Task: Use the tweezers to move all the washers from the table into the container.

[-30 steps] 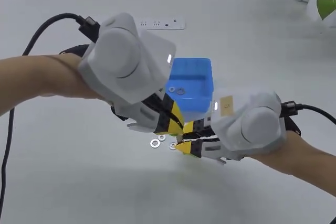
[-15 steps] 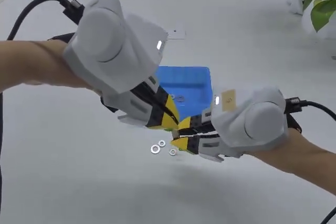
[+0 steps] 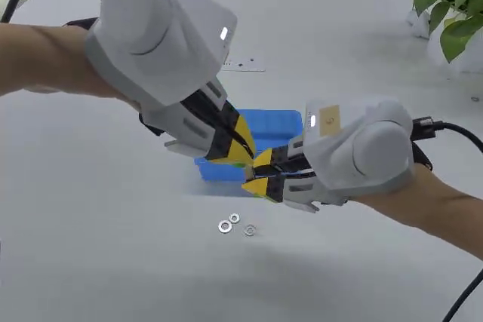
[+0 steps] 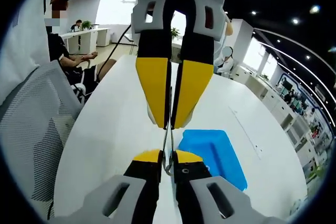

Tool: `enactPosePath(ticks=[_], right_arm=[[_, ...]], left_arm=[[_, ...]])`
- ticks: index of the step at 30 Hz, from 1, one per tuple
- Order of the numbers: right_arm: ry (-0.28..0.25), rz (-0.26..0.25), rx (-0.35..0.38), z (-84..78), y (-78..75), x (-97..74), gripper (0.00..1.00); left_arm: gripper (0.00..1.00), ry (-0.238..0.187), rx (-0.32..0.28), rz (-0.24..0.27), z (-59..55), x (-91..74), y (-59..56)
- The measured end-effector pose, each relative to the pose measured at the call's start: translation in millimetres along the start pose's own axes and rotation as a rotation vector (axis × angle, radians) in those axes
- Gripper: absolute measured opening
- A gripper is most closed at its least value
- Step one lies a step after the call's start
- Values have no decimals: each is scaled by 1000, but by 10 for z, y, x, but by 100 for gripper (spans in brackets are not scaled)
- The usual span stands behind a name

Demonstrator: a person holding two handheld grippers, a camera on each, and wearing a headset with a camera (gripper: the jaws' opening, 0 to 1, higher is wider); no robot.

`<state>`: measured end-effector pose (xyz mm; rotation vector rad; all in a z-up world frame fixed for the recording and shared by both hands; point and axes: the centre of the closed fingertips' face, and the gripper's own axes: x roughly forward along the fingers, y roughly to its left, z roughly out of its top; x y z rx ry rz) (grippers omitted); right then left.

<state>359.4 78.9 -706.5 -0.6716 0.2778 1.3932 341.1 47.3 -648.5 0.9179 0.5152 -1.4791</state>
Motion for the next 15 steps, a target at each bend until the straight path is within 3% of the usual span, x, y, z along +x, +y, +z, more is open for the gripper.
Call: enactPosePath(ticks=[7, 10, 15], right_arm=[[-13, -47, -15, 71, -320, 0, 10], [-11, -61, -19, 38, -447, 18, 10], [-4, -81, -5, -98, -649, 73, 10]], left_arm=[[6, 2, 24, 32, -11, -98, 280], [6, 0, 26, 45, -87, -58, 466], [6, 6, 33, 45, -125, 30, 632]])
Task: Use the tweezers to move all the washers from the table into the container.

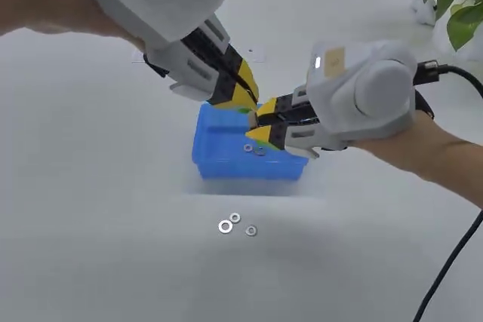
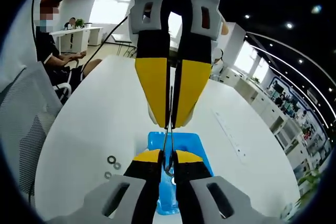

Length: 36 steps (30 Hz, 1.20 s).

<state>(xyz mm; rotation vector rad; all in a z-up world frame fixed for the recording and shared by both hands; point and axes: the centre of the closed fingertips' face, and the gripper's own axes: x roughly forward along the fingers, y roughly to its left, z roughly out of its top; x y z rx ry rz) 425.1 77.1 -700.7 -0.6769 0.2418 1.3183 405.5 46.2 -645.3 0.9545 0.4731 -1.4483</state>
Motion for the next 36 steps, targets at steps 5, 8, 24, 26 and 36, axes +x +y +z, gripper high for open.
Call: enactPosePath(ticks=[5, 8, 24, 26, 36], right_arm=[[18, -12, 23, -186, -125, 61, 10], [29, -10, 41, -308, -159, 106, 10], [67, 28, 97, -624, -152, 336, 10], [65, 30, 105, -644, -155, 344, 10], [84, 30, 141, -717, -151, 358, 11]], left_arm=[[6, 5, 4, -21, -83, 185, 158], [6, 6, -9, -38, -145, 312, 205], [6, 8, -51, -95, -391, 578, 257], [6, 7, -52, -96, -399, 598, 260], [6, 9, -60, -108, -414, 663, 261]])
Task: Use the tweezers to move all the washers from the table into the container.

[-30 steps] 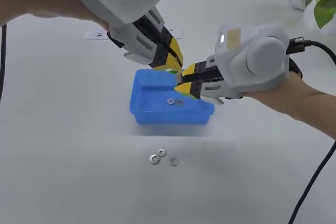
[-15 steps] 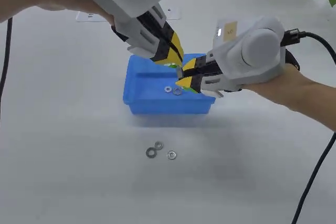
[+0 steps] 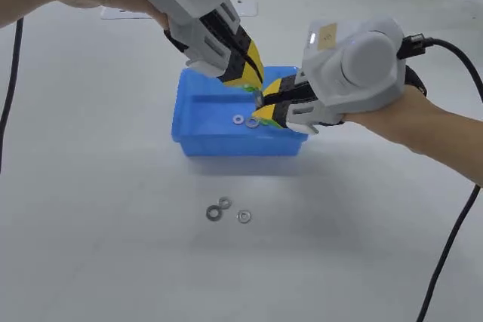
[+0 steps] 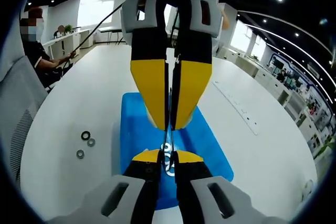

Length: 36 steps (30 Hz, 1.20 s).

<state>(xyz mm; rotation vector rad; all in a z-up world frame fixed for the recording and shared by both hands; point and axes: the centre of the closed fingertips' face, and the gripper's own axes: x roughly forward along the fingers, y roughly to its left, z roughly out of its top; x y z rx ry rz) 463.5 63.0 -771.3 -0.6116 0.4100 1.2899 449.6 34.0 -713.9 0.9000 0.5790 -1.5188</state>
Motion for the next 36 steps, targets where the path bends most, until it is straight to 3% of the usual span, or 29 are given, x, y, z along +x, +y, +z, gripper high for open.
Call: enactPosePath(ticks=[8, 13, 20, 26, 36], right_arm=[[-2, -8, -6, 25, -20, -32, 11], [-16, -23, -18, 75, -50, -57, 11], [-35, -49, -42, 289, -13, -166, 11], [-53, -55, -81, 519, 100, -296, 11], [-77, -61, -122, 766, 327, -450, 11]], left_arm=[[6, 3, 8, 4, 24, -24, -13], [6, 8, 23, 17, 82, -133, -27], [6, 11, 33, 41, 88, -261, -24], [6, 0, 41, 53, 194, -467, -123], [6, 28, 72, 69, 323, -701, -369]])
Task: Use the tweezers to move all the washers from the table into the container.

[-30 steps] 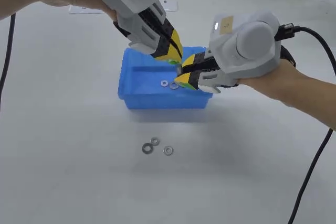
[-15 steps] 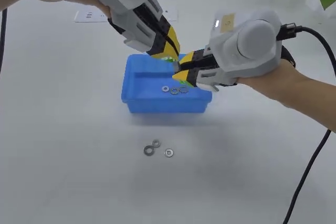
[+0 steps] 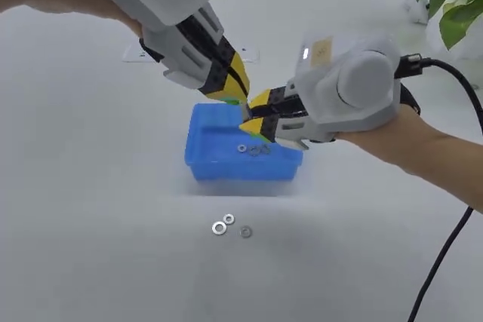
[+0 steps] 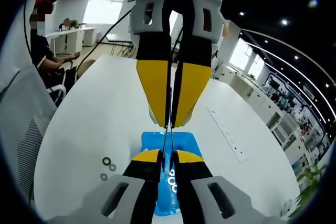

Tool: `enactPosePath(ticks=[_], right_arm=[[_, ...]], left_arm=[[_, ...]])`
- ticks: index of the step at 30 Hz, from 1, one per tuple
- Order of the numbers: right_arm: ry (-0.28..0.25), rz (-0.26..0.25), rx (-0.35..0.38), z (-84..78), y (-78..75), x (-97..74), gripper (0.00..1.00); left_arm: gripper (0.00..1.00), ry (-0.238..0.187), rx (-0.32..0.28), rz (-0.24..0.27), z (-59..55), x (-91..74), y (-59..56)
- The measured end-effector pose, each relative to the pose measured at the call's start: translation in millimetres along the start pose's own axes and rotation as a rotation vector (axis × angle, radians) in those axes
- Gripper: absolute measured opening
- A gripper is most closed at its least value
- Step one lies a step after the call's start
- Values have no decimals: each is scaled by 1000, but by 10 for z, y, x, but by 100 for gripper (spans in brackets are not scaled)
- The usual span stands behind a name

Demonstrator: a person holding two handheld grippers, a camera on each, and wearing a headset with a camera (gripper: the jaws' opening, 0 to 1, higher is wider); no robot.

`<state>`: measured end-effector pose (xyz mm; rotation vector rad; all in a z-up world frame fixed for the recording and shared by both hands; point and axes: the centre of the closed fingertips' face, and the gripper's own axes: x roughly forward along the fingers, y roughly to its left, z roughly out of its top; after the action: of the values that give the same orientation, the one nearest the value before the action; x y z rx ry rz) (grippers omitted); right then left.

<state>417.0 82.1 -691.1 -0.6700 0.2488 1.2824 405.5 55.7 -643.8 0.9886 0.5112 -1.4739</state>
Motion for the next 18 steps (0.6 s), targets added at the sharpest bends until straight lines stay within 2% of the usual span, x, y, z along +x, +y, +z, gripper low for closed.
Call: enactPosePath(ticks=[7, 18], right_arm=[[-9, 17, 3, 42, 231, -72, 11], [-8, 82, 13, 7, 614, -82, 11]], left_arm=[[6, 4, 2, -1, 81, -33, -278], [6, -14, -30, -8, 71, 5, -652]])
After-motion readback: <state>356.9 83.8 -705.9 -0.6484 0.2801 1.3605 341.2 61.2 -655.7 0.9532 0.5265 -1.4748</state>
